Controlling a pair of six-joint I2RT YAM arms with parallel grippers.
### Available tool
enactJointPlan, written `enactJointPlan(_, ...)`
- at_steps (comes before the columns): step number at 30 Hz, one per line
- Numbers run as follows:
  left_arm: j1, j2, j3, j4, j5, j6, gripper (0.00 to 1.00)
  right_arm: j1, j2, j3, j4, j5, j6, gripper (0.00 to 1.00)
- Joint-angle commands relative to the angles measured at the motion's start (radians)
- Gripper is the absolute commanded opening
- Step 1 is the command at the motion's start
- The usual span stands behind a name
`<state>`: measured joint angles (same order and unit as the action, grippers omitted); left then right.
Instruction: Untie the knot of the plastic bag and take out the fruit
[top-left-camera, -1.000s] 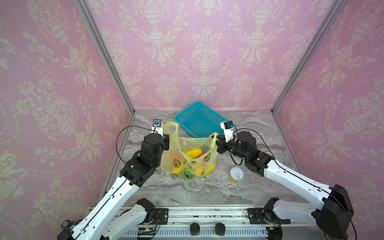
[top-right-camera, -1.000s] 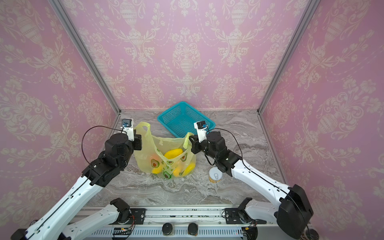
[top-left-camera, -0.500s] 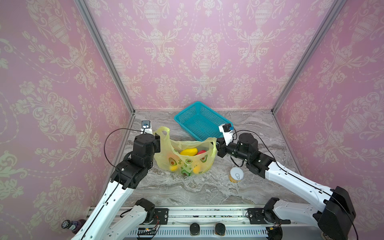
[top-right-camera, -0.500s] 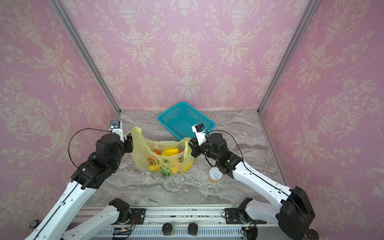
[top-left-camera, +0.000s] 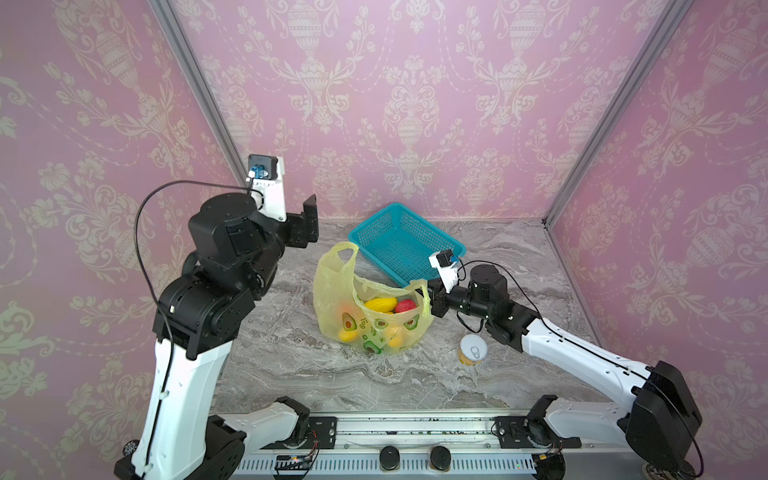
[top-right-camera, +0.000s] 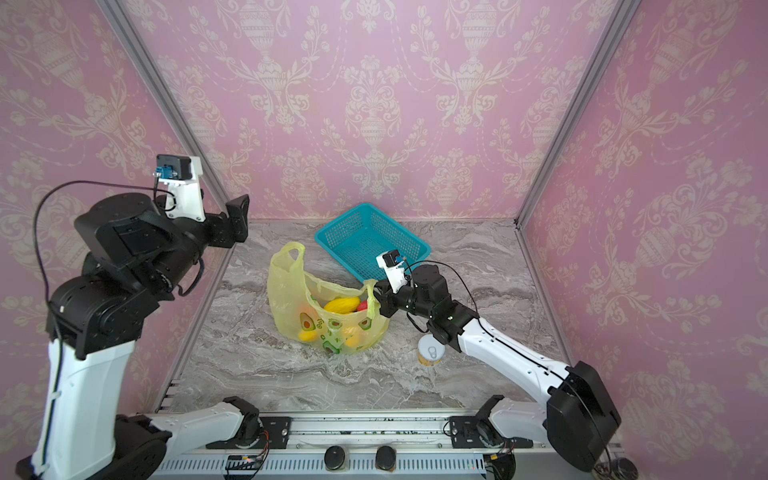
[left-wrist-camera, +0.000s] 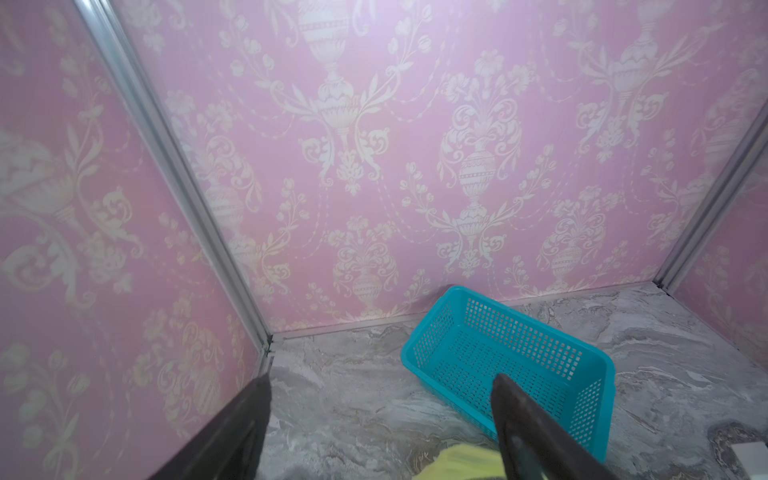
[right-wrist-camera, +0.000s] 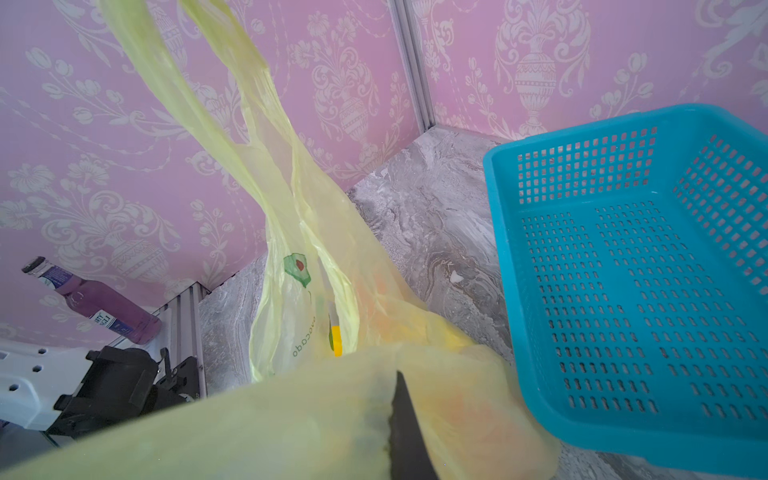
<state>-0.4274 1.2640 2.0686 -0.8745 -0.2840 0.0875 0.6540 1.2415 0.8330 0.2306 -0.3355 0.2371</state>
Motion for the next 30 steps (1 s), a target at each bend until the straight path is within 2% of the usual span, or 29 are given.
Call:
enactJointPlan(1, -0.01, 0.144, 0.063, -0.122, 0.222, 0.272, 0.76, -0.002, 0.016, 0.02, 0.046, -0.035, 0.032, 0.0)
enactJointPlan(5, -0.03, 0.236, 0.047, -0.124, 0.404, 0.468, 0.74, -0.001, 0.027, 0.005, 0.06, -0.066, 0.05, 0.0)
enactJointPlan(8, -0.052, 0.294, 0.033, -0.177, 0.502, 0.625, 0.71, -0.002, 0.006, -0.001, 0.014, -0.01, 0.022, 0.0)
enactJointPlan(12, -0.062, 0.361, 0.006, -0.247, 0.606, 0.725, 0.7, -0.002, -0.022, -0.015, 0.003, 0.033, 0.002, 0.0)
enactJointPlan(14, -0.07, 0.358, -0.077, -0.251, 0.655, 0.785, 0.7, -0.002, -0.023, -0.02, 0.004, 0.037, 0.002, 0.0)
enactJointPlan(17, -0.074, 0.332, -0.217, -0.224, 0.627, 0.844, 0.68, -0.003, -0.02, -0.02, 0.004, 0.058, -0.001, 0.0)
enactJointPlan(20, -0.074, 0.263, -0.383, -0.154, 0.594, 0.887, 0.72, -0.004, -0.019, -0.017, -0.005, 0.077, -0.01, 0.0)
enactJointPlan(26, -0.073, 0.159, -0.532, -0.076, 0.6, 0.891, 0.75, -0.005, -0.019, -0.027, -0.001, 0.084, -0.009, 0.0)
enactJointPlan(28, -0.074, 0.15, -0.605, -0.025, 0.537, 0.903, 0.76, -0.006, -0.022, -0.033, 0.003, 0.076, -0.004, 0.0)
enactJointPlan(30, -0.086, 0.148, -0.696, 0.055, 0.422, 0.945, 0.76, -0.005, -0.03, -0.04, 0.003, 0.074, -0.004, 0.0)
